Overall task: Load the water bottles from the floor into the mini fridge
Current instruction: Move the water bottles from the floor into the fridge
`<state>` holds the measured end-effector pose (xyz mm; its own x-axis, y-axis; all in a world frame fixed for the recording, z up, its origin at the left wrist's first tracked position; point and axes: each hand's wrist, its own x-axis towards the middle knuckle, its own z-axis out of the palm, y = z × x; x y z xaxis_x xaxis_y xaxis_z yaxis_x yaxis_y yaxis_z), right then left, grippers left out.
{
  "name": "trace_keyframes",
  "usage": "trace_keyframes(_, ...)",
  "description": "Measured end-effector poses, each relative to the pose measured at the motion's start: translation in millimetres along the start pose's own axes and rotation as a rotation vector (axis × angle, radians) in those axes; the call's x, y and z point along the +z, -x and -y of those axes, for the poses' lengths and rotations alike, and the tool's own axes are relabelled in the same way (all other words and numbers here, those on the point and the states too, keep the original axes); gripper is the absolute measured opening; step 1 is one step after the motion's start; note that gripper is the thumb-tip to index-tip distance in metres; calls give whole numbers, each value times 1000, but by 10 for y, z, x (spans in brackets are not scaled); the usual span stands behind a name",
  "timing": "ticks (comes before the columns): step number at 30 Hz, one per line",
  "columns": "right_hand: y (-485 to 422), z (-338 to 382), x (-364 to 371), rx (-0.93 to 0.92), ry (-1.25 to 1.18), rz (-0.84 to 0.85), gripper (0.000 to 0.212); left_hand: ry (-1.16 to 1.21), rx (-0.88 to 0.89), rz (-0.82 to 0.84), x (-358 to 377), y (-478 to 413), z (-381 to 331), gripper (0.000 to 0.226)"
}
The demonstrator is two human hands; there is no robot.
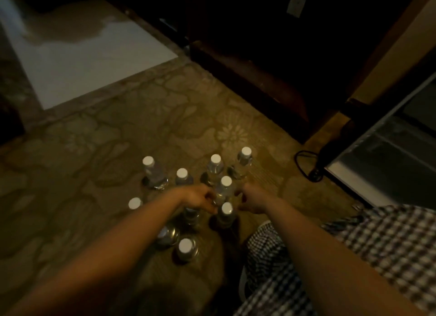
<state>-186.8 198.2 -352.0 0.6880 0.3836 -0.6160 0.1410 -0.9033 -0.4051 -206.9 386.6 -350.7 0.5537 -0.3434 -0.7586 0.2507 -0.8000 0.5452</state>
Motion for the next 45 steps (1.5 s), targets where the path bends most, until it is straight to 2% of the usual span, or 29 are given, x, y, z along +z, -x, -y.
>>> trace_keyframes(4, -130, -82, 217, 26, 6, 43, 43, 55, -40, -16, 265, -211, 112, 58)
trace_keyframes(8, -277, 9, 396, 6, -29, 16, 35, 140, -9, -75, 491, -385, 203, 58)
trace_keyframes(12, -387, 56, 508, 22, -10, 58, 39, 219, 6, -151, 640, -520, 319, 63)
trace_keyframes(18, -434, 25, 498, 27, -99, -2, 34, 433, 59, -189, 699, -565, 317, 76)
trace_keyframes(24, -290, -9, 207, -20, -287, -119, 38, 611, 145, -204, 722, -507, 253, 74)
trace_keyframes(29, -48, 22, -226, -162, -285, -180, 24, 598, 222, -291, 685, -416, 181, 76)
trace_keyframes(32, 156, 48, -461, -195, -259, -253, 27, 537, 286, -399, 627, -316, -29, 74)
trace_keyframes(36, 514, 121, -759, -259, -288, -371, 18, 448, 370, -529, 457, -155, -328, 69)
trace_keyframes(41, 928, 131, -1014, -315, -364, -611, 29, 337, 494, -555, 162, 121, -778, 52)
trace_keyframes(45, 1203, 39, -1218, -363, -559, -802, 25, 285, 586, -577, 0, 339, -1190, 45)
